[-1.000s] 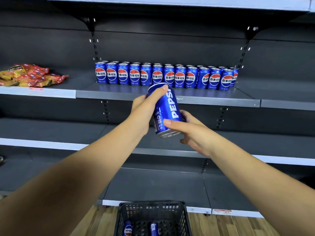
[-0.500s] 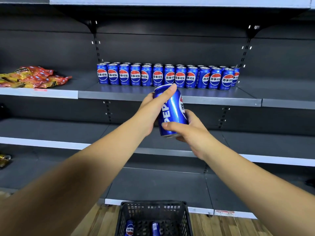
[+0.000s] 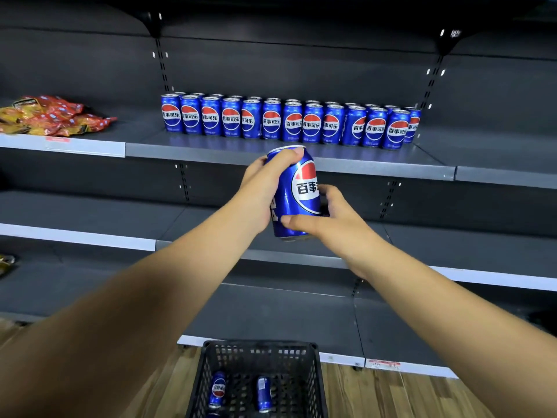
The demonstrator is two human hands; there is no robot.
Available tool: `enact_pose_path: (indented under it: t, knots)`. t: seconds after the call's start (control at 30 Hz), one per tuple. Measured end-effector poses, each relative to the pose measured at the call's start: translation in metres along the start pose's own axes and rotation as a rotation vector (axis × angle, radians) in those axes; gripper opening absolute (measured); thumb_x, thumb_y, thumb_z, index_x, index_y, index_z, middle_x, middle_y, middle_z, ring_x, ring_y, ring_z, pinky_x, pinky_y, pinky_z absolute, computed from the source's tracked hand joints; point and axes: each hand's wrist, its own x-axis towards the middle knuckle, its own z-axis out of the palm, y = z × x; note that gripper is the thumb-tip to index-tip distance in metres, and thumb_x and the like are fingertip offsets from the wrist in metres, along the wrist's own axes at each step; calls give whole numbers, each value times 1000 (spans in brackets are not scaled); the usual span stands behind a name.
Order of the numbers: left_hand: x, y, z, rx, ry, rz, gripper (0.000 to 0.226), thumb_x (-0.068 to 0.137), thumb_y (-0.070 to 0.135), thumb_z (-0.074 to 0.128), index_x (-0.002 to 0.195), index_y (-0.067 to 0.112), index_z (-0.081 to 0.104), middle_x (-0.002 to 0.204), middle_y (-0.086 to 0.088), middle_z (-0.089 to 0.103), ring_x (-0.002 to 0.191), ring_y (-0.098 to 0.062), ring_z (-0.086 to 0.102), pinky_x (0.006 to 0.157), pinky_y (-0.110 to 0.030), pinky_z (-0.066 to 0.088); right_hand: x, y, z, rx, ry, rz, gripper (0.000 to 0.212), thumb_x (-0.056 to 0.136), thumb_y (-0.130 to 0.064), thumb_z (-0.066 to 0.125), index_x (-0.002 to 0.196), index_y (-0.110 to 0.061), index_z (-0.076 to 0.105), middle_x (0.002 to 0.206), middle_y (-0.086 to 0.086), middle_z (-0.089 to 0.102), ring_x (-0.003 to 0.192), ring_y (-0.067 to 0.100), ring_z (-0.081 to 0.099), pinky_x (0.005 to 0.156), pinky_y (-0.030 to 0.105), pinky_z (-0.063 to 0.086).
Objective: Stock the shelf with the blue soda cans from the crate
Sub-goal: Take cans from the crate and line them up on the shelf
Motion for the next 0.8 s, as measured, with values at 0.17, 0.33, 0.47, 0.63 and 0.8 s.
enact_pose_path:
  t: [0.17, 0.33, 0.47, 0.63, 0.8]
  knots:
    - [11, 0, -10, -43, -121, -90, 12, 78, 24, 61, 75, 13, 66, 73, -7, 66, 67, -24, 62, 72, -35, 52, 8, 6, -4, 11, -92, 129, 59, 68, -24, 81, 119, -20, 52, 105, -11, 66, 86, 6, 65, 80, 25, 44]
    - [35, 3, -17, -121, -228, -153, 40, 54, 25, 61, 88, 4, 66, 100, -22, 59, 91, -33, 55, 82, -39, 49, 36, 8, -1, 34, -153, 122, 50, 62, -10, 83, 107, -15, 64, 100, 2, 73, 96, 19, 68, 89, 32, 52]
    - [66, 9, -18, -119, -304, -154, 42, 60, 23, 60, 95, 0, 63, 108, -25, 57, 98, -37, 53, 90, -43, 47, 64, 7, 0, 50, -49, 84, 42, 64, 3, 80, 100, -12, 65, 94, 4, 74, 90, 20, 69, 87, 34, 54]
    - [109, 8, -14, -113, -333, -114, 46, 63, 43, 68, 91, 6, 67, 91, -16, 66, 81, -31, 62, 80, -38, 51, 100, 4, 0, 12, 37, 70, 41, 65, 1, 80, 100, -11, 65, 92, 4, 74, 81, 16, 70, 74, 24, 57]
    - [151, 1, -7, -151, -263, -73, 42, 88, 53, 50, 86, 16, 68, 78, -5, 72, 70, -21, 69, 71, -34, 56, 136, 7, -3, -4, 158, 62, 46, 62, -1, 83, 102, -11, 62, 97, 6, 72, 90, 19, 69, 81, 28, 56]
